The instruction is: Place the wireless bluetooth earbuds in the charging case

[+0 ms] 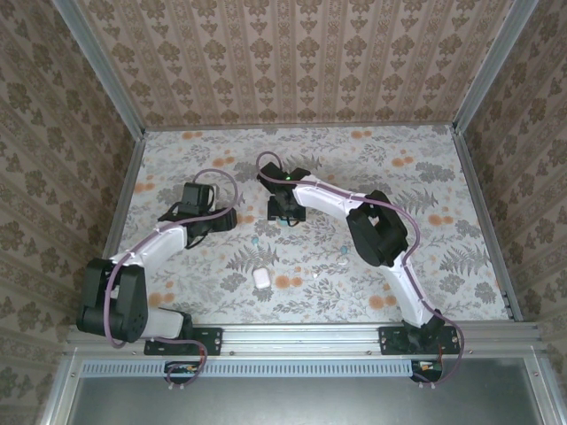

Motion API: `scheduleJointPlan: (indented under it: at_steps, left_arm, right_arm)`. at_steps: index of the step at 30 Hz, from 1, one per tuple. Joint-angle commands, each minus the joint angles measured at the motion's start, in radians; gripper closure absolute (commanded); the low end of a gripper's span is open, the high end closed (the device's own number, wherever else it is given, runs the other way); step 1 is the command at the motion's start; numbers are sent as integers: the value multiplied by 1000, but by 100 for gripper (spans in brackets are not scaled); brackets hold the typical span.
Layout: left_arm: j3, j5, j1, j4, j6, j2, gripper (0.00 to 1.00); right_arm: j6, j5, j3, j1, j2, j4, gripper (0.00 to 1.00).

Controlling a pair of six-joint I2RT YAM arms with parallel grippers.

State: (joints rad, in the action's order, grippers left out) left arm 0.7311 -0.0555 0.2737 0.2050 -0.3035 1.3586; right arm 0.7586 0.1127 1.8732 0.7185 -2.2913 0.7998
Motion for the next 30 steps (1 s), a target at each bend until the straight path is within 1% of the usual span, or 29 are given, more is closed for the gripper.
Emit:
scheduleJointPlan:
  at_steps: [1, 6, 9, 15, 19, 23, 25, 29, 30]
  left_arm:
    - [-9, 0, -9, -3, 26, -27, 28]
    - [-10, -10, -12, 4, 34, -31, 28]
    - [-10, -19, -11, 14, 43, -39, 27]
    - [-6, -42, -11, 41, 77, -65, 27]
    - [-4, -61, -11, 56, 83, -82, 26]
    - [-7, -77, -10, 61, 81, -91, 26]
    - [-8, -79, -9, 68, 80, -90, 26]
    - [-4, -84, -7, 76, 76, -90, 26]
    - [-3, -85, -5, 79, 76, -89, 26]
  right_arm:
    - [-19, 36, 34, 6, -25, 64, 42]
    - [-82, 53, 34, 6, -18, 81, 50]
    - [-174, 50, 16, 6, 7, 76, 54]
    - [-468, -41, -45, 5, 65, 81, 64]
    - [-660, -105, -127, 5, 121, 108, 69]
    - [-793, -164, -232, 6, 189, 136, 68]
    - [-830, -178, -285, 5, 225, 130, 65]
    - [-824, -168, -359, -2, 287, 97, 46]
    - [-804, -173, -368, -8, 305, 88, 44]
